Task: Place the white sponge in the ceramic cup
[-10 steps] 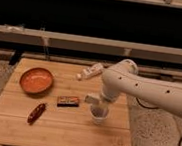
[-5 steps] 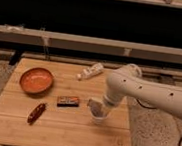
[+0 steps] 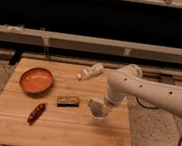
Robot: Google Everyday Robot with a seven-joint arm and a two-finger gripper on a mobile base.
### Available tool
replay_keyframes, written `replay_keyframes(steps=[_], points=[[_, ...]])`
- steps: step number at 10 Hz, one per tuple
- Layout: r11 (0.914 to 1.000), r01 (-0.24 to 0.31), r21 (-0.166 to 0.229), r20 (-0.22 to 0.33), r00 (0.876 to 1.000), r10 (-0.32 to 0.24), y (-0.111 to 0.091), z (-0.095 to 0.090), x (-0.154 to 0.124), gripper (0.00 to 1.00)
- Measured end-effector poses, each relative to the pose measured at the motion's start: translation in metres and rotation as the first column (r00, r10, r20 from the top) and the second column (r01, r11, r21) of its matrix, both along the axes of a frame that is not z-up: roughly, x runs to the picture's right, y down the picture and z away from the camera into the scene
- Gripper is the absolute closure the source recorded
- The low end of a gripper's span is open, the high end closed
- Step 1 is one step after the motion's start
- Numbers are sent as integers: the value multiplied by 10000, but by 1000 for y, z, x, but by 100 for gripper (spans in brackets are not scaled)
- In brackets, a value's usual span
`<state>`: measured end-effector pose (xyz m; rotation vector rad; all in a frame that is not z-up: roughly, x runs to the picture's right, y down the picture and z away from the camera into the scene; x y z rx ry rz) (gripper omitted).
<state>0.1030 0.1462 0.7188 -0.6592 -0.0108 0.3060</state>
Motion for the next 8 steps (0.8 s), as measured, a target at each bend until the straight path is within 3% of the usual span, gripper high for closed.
replay_keyframes(steps=[2,8], points=[[10000,36,-85,32,10000,-36,0,2,-1,20],[9998,-30,-215,-37,10000,29,1,2,4,20]])
